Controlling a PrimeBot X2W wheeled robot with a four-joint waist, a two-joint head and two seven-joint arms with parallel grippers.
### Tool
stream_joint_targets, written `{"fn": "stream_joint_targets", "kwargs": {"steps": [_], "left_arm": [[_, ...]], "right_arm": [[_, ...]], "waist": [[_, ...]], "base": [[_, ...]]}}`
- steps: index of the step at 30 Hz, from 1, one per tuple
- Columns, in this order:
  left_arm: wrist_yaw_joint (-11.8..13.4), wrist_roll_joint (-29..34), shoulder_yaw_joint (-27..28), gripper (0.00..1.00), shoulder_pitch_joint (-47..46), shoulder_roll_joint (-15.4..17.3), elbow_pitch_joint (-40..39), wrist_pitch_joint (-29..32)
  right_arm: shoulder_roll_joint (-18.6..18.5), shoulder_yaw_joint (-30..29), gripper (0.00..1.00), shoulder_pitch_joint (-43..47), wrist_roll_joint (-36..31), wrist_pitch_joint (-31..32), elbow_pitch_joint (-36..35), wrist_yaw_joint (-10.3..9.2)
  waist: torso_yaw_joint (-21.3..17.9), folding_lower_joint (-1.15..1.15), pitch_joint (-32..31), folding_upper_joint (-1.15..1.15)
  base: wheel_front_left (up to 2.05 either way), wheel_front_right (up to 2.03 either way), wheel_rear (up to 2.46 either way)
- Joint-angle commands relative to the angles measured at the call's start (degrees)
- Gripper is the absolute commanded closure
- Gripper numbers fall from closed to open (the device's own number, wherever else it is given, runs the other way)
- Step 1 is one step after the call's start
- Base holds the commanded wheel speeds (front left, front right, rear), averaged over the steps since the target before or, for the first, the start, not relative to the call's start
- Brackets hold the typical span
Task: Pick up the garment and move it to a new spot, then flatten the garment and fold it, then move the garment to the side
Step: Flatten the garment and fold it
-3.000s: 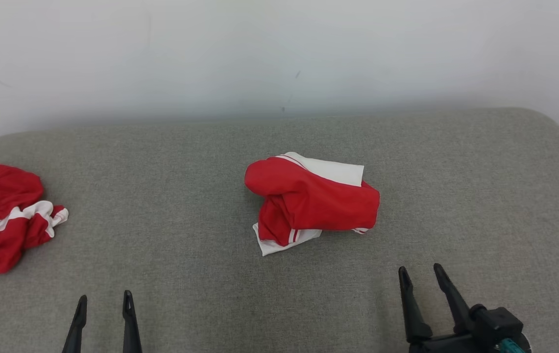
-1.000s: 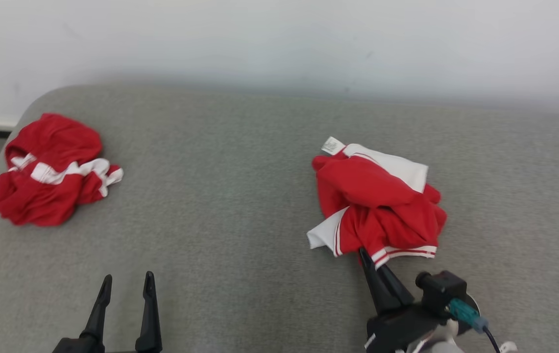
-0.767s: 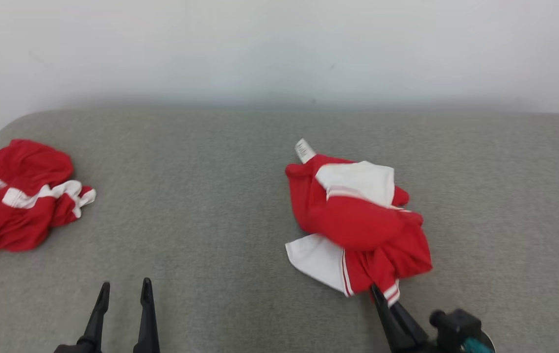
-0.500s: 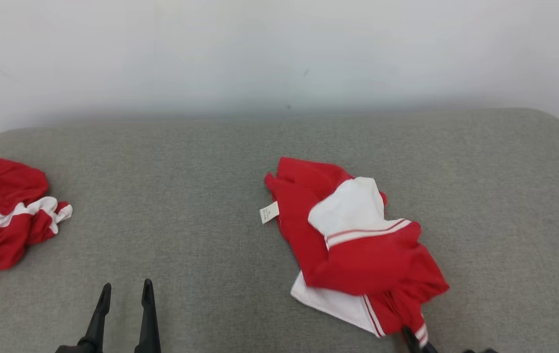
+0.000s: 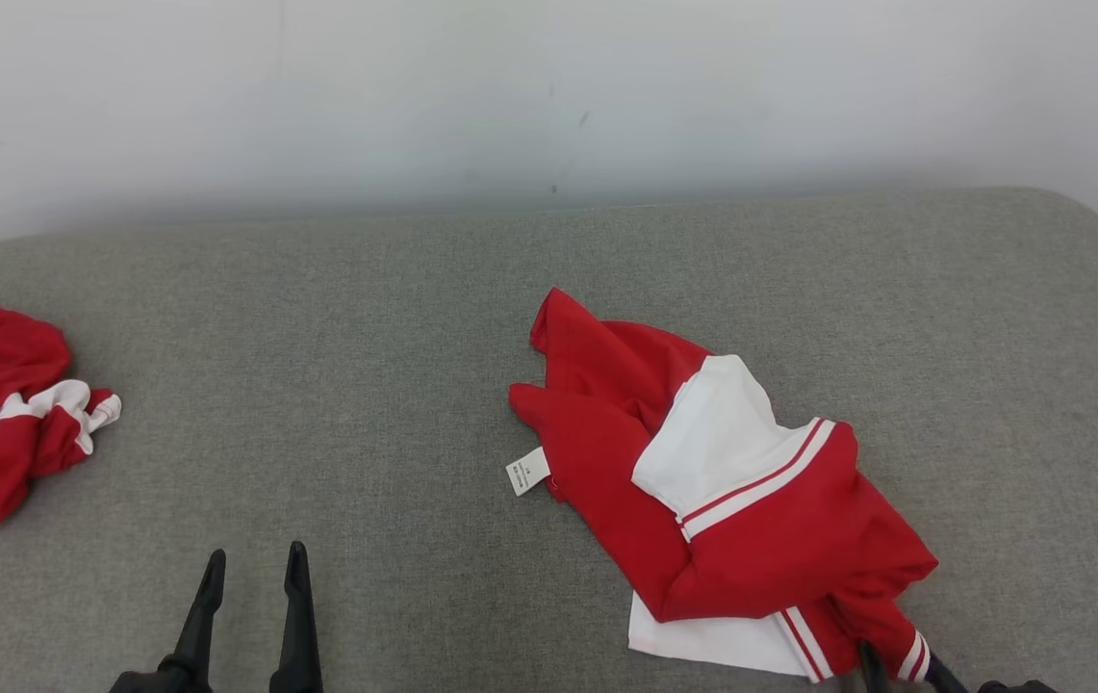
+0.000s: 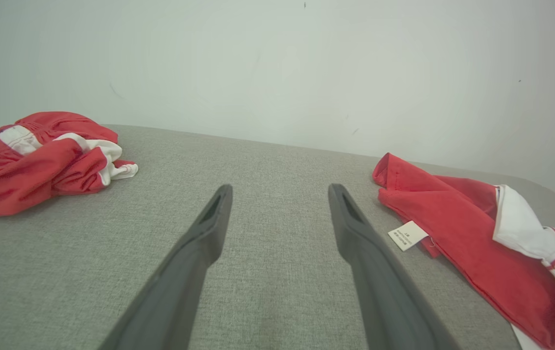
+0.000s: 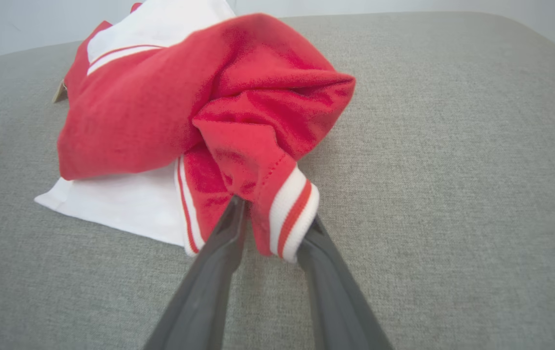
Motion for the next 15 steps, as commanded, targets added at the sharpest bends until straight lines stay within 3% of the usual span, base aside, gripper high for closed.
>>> {"fn": "stream_joint_targets", "kwargs": {"steps": [1, 9, 15], "left_arm": [[-0.25, -0.15, 0.04, 0.0, -0.6, 0.0, 0.06, -0.2], [0.05, 0.18, 0.99, 0.0, 0.58, 0.01, -0.46, -0.19], [-0.09, 0.59, 1.29, 0.0, 0.36, 0.0, -0.66, -0.19]], "right_arm": [[-0.11, -0.39, 0.0, -0.59, -0.62, -0.29, -0.1, -0.1], [0.55, -4.04, 0.0, 0.26, -3.24, -2.27, -3.94, -0.1], [1.27, -1.79, 0.0, -0.87, -4.08, -3.14, -9.21, -0.1]], "waist": [[0.06, 0.0, -0.11, 0.0], [-0.13, 0.0, -0.46, 0.0], [0.16, 0.0, -0.4, 0.0]], "base": [[0.0, 0.0, 0.0], [0.0, 0.0, 0.0], [0.0, 0.0, 0.0]]}}
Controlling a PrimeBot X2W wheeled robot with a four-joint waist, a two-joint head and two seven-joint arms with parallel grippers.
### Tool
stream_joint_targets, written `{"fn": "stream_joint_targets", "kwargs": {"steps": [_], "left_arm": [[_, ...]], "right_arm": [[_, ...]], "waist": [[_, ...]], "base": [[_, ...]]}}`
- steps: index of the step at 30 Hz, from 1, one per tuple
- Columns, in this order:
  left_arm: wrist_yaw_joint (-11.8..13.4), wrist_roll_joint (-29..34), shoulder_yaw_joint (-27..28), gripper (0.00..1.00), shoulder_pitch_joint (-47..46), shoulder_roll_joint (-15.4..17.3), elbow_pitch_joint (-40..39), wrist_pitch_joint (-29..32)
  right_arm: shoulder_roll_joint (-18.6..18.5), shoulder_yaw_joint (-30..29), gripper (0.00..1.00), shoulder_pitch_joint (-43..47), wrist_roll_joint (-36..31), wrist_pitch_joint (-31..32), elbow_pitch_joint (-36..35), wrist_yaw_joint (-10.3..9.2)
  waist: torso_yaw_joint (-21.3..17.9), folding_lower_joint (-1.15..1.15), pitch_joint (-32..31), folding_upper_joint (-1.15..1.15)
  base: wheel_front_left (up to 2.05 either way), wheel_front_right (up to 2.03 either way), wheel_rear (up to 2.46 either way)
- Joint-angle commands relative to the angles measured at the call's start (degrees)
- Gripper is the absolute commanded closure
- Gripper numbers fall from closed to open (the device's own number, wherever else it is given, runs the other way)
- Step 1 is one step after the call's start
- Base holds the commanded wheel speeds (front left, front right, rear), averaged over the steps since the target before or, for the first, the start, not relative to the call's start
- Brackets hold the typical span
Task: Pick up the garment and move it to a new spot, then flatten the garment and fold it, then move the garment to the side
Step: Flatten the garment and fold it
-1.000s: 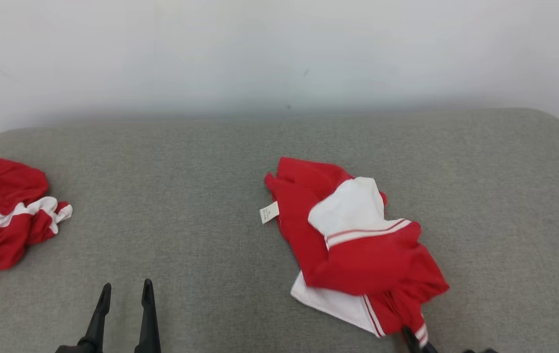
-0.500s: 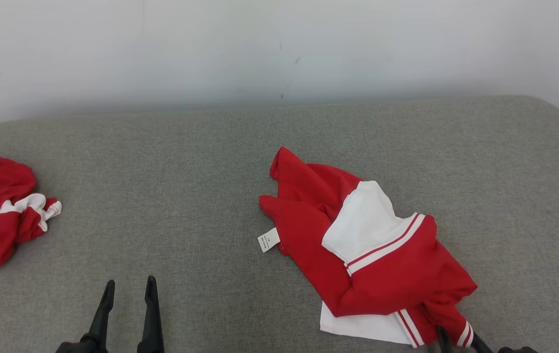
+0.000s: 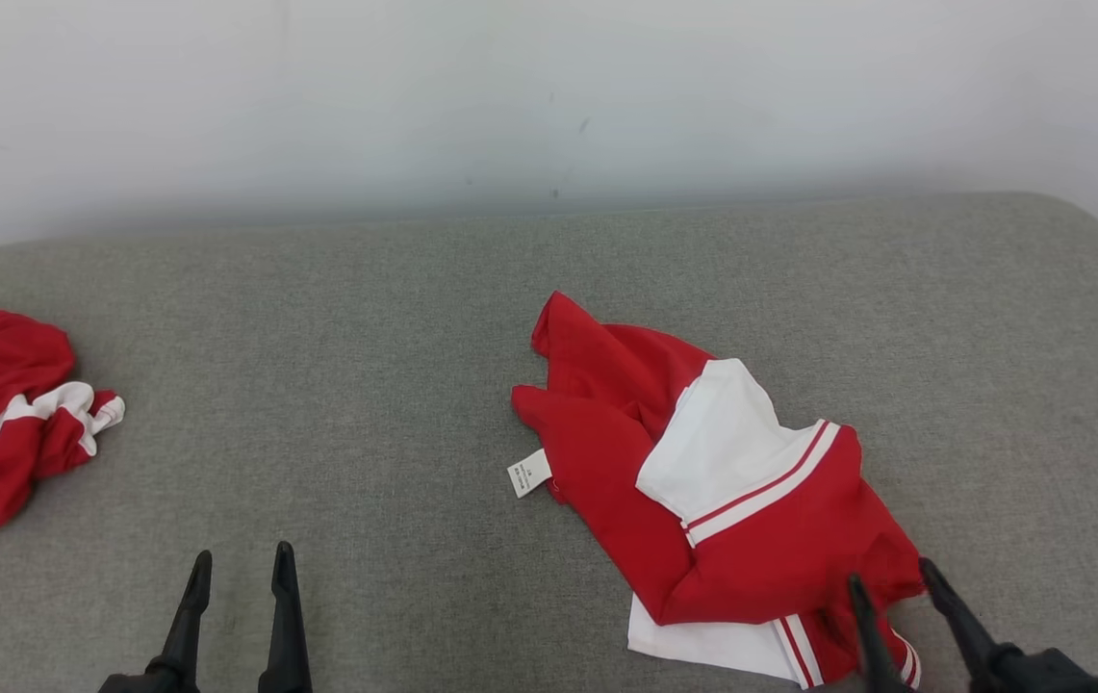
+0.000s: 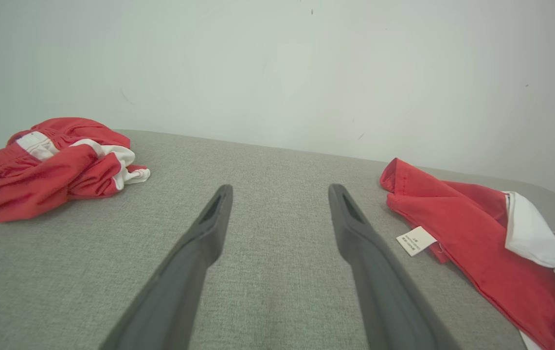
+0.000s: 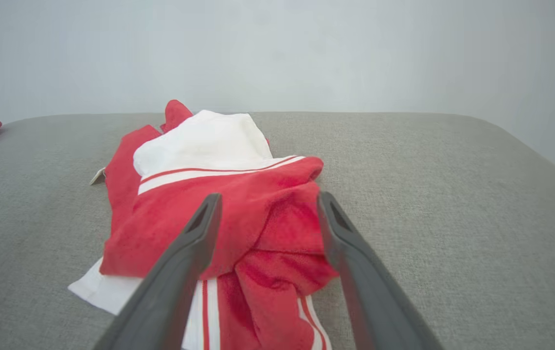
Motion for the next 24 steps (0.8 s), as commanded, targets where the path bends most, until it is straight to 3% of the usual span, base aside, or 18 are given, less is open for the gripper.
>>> {"fn": "stream_joint_targets", "kwargs": {"steps": [1, 6, 12, 20, 21, 22, 23, 24], "left_arm": [[-0.15, 0.44, 0.22, 0.0, 0.09, 0.0, -0.3, -0.2], [-0.26, 0.69, 0.19, 0.0, -0.1, 0.0, -0.07, -0.2], [-0.14, 0.57, -0.07, 0.0, -0.38, 0.0, 0.05, -0.2], [0.42, -0.38, -0.65, 0.0, -0.43, 0.0, 0.13, -0.2], [0.37, -0.53, -0.69, 0.0, -0.35, 0.0, 0.18, -0.2], [0.36, -0.61, -0.62, 0.0, -0.25, 0.0, 0.23, -0.21], [0.36, -0.61, -0.62, 0.0, -0.25, 0.0, 0.23, -0.21], [0.37, -0.63, -0.52, 0.0, -0.11, 0.0, 0.29, -0.2]], "right_arm": [[0.33, 1.74, 0.0, -1.21, -0.8, -0.41, -0.74, -0.1], [0.3, 7.75, 0.0, -6.76, -3.22, 0.58, 1.93, -0.11], [2.01, 12.82, 0.0, -15.22, -6.95, 4.7, 10.02, -0.11], [2.34, 12.36, 0.0, -20.67, -12.85, 9.19, 20.54, -0.11], [2.73, 12.34, 0.27, -20.77, -12.55, 9.31, 21.43, -0.11], [2.83, 12.21, 0.65, -21.19, -12.78, 9.19, 22.15, -0.11], [2.83, 12.21, 0.65, -21.19, -12.78, 9.19, 22.15, -0.11], [2.7, 11.99, 1.0, -21.6, -13.17, 9.57, 22.85, -0.11]], "waist": [[0.18, 0.0, 0.03, 0.0], [0.81, 0.0, 0.06, 0.0], [2.79, 0.0, -0.13, 0.0], [6.29, 0.0, 0.03, 0.0], [6.56, 0.0, 0.12, 0.0], [6.71, 0.0, 0.16, 0.0], [6.71, 0.0, 0.16, 0.0], [6.8, 0.0, 0.21, 0.0]], "base": [[0.0, 0.0, 0.0], [0.0, 0.0, 0.0], [0.0, 0.0, 0.0], [0.0, 0.0, 0.0], [0.0, 0.0, 0.0], [0.0, 0.0, 0.0], [0.0, 0.0, 0.0], [0.0, 0.0, 0.0]]}}
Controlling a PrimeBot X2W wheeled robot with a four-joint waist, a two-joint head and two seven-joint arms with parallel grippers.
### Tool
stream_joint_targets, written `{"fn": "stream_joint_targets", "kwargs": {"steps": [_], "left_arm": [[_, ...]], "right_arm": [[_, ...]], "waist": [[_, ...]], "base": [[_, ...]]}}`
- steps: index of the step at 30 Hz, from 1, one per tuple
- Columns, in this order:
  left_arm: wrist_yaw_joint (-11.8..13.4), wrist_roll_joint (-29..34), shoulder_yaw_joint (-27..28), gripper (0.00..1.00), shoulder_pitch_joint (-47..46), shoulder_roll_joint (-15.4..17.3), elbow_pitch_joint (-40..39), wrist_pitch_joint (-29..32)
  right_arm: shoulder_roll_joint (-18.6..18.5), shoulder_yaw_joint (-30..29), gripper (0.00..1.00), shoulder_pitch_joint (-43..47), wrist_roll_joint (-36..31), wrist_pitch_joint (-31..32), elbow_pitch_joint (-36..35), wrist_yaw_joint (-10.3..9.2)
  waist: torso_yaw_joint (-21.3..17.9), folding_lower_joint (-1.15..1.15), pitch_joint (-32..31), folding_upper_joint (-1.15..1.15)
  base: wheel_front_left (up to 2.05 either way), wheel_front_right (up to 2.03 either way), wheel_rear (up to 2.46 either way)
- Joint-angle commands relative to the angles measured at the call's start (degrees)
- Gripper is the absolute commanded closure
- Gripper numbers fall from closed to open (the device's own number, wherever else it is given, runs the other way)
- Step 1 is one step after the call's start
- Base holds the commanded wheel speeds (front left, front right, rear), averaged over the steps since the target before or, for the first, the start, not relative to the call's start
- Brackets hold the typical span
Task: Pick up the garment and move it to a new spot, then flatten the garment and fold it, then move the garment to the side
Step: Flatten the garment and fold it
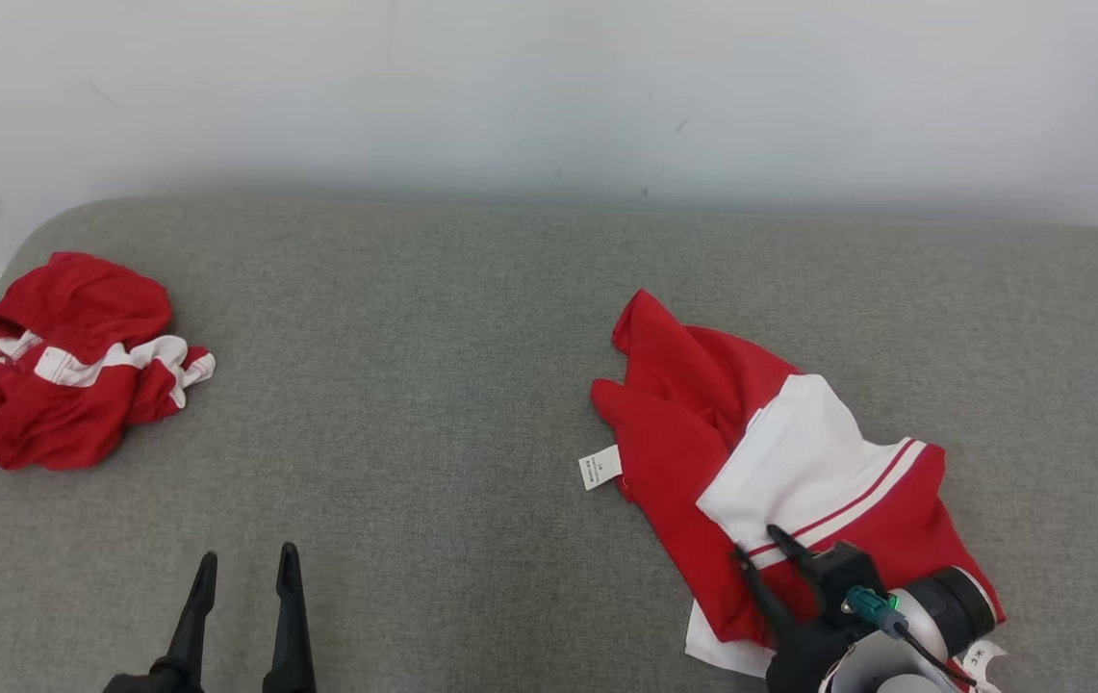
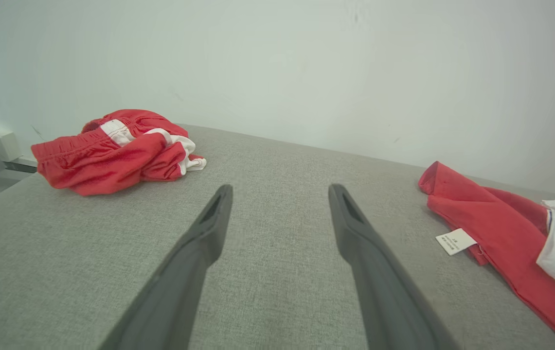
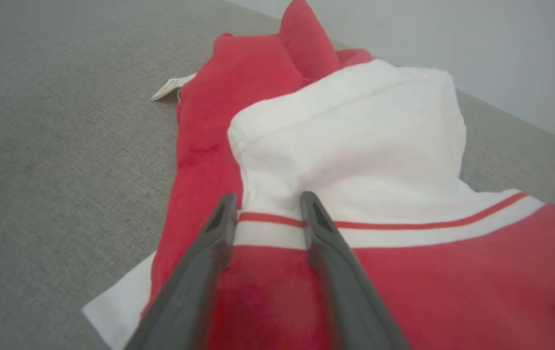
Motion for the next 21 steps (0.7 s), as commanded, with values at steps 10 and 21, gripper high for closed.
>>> {"fn": "stream_joint_targets", "kwargs": {"steps": [10, 21], "left_arm": [[0.54, -0.4, -0.19, 0.0, -0.48, 0.01, -0.25, -0.2], [-0.2, -0.48, -2.46, 0.0, -2.45, 0.01, 0.32, -0.19]], "right_arm": [[0.57, -4.58, 1.0, -4.15, 2.86, -4.44, -0.53, -0.11], [-6.46, -5.83, 1.0, -20.2, 6.79, -3.17, 1.94, -0.11]], "waist": [[-0.29, 0.0, 0.44, 0.0], [0.77, 0.0, 1.76, 0.0]], "base": [[0.0, 0.0, 0.0], [0.0, 0.0, 0.0]]}}
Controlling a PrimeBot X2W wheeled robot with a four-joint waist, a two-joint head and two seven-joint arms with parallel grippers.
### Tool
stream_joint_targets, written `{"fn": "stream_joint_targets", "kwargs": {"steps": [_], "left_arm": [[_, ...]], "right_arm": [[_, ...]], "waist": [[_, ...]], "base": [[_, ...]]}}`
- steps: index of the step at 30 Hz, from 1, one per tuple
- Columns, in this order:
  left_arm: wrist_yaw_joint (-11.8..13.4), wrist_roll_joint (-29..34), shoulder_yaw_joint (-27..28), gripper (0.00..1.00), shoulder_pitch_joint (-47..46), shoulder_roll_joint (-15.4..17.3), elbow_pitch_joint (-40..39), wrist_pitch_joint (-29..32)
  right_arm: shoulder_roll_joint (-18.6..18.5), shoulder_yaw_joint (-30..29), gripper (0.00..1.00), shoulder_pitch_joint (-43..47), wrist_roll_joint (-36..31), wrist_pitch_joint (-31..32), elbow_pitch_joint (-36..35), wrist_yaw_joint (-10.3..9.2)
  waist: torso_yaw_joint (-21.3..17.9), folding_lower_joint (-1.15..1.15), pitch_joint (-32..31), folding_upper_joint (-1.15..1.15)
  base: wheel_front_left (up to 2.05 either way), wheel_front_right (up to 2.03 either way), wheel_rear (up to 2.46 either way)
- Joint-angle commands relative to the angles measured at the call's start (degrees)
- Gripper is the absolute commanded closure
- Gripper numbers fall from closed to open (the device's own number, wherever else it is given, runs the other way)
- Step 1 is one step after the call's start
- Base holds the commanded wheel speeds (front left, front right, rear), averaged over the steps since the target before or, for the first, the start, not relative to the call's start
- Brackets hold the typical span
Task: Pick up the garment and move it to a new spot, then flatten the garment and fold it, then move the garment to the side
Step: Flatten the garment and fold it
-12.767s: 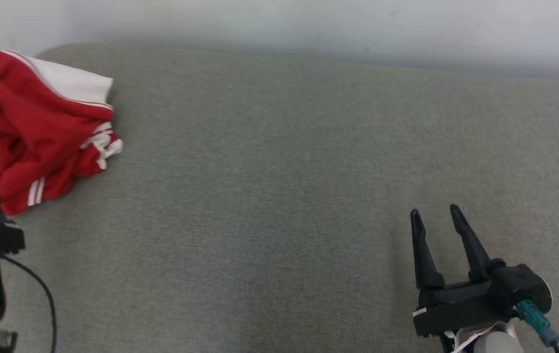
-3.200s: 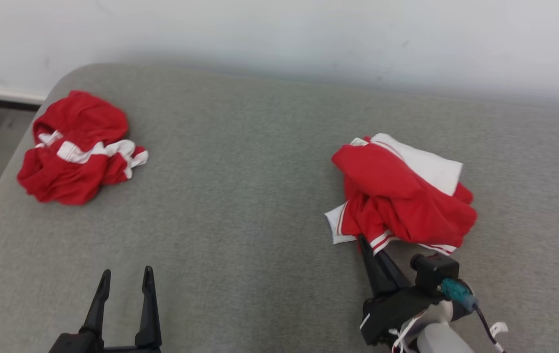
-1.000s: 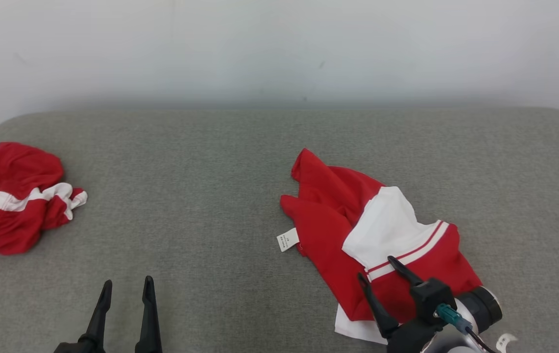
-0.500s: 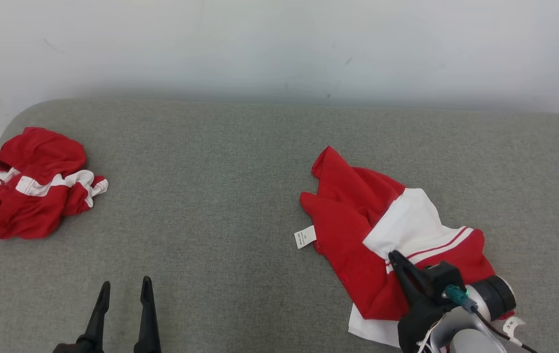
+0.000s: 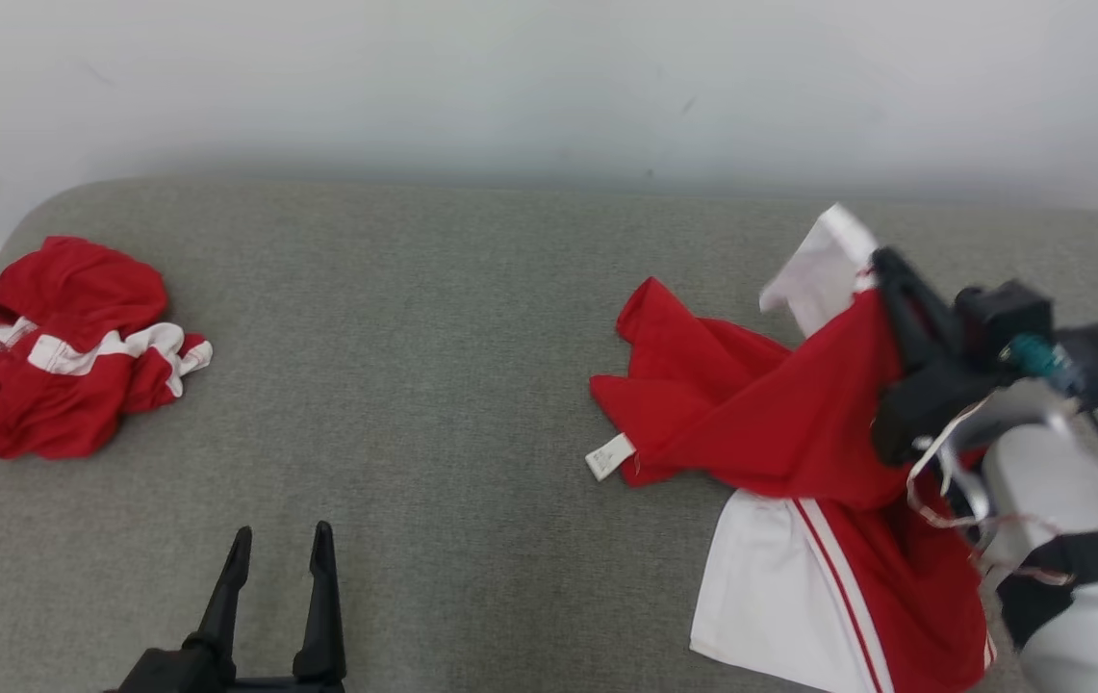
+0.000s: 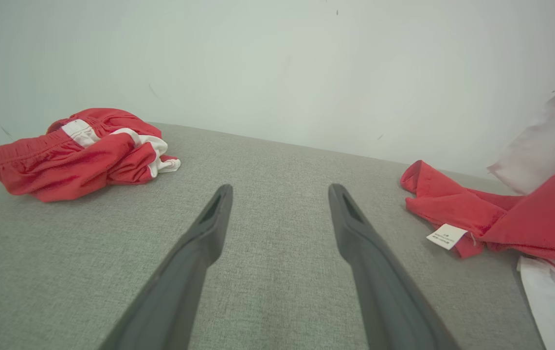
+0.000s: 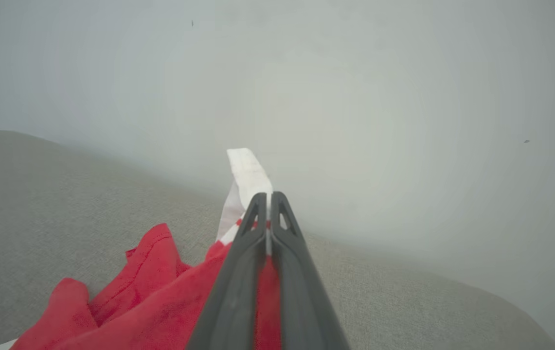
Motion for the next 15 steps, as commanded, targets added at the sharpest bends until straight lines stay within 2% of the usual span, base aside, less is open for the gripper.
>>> {"fn": "stream_joint_targets", "kwargs": {"steps": [1, 10, 15], "left_arm": [[0.0, -0.4, -0.71, 0.0, -0.8, 0.0, 0.25, -0.2], [0.04, -1.25, -4.3, 0.0, -2.06, 0.01, 0.68, -0.21], [0.3, -1.59, -5.85, 0.0, -3.24, 0.01, 0.48, -0.2]], "right_arm": [[-1.29, -1.19, 1.0, -3.4, 0.28, -0.21, 2.59, -0.11], [-5.22, -11.74, 1.0, -13.26, -1.27, -2.2, 20.56, -0.11], [-8.25, -18.93, 1.0, -16.61, -5.76, -3.39, 28.31, -0.11]], "waist": [[1.61, -0.01, 0.52, 0.0], [7.27, -0.01, 1.91, 0.0], [9.77, -0.01, 3.16, 0.0]], "base": [[0.0, 0.0, 0.0], [0.0, 0.0, 0.0], [0.0, 0.0, 0.0]]}}
